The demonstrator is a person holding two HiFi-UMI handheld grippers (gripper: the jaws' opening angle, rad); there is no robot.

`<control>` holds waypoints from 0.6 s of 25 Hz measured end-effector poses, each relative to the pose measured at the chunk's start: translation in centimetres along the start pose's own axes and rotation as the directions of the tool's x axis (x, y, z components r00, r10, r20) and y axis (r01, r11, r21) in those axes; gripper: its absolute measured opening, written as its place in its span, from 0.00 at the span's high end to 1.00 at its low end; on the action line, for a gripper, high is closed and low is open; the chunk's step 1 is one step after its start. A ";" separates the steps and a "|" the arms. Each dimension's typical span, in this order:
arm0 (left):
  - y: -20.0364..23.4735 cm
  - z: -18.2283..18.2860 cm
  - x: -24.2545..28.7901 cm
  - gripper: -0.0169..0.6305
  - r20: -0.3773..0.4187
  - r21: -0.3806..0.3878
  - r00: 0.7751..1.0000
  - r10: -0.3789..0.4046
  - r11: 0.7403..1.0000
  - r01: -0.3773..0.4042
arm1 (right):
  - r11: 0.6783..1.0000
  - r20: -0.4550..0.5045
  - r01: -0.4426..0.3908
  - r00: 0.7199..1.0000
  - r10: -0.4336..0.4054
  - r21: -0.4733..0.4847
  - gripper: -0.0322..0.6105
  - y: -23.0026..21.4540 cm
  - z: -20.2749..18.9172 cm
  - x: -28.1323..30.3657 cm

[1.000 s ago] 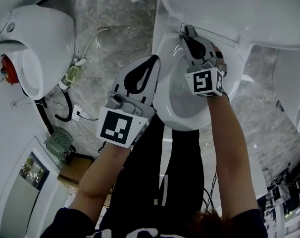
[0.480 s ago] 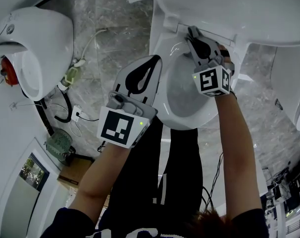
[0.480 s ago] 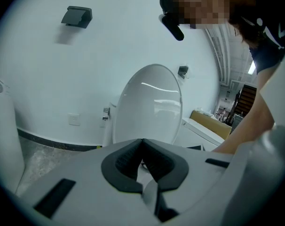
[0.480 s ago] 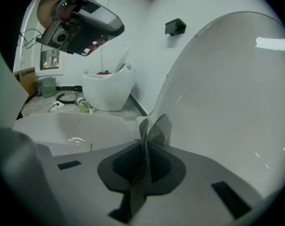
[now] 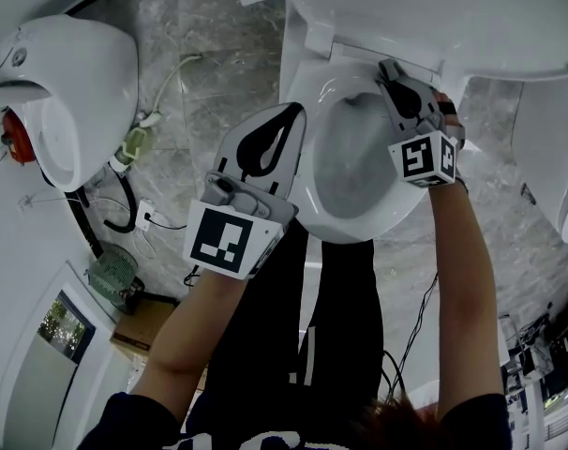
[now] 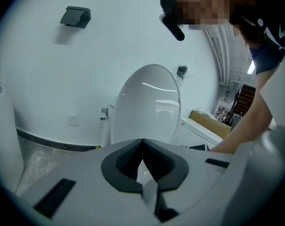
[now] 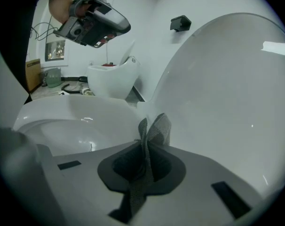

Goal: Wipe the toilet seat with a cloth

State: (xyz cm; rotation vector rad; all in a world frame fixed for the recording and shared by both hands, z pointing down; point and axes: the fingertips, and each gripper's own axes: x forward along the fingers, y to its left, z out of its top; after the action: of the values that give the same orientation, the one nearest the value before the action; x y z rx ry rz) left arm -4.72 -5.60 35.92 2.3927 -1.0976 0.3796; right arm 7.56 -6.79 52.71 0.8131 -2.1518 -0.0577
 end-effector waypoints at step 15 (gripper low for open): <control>-1.2 -0.7 -0.2 0.96 -0.021 0.013 1.000 -0.012 1.000 0.012 | 0.991 -0.083 -0.078 0.994 0.070 -0.110 0.90 -0.5 -4.6 -3.5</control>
State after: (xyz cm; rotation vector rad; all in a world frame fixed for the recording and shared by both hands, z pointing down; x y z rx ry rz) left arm -4.00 -4.41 36.07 2.4004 -1.0738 0.4081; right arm 12.71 -4.13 53.24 0.6593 -2.0825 -0.1064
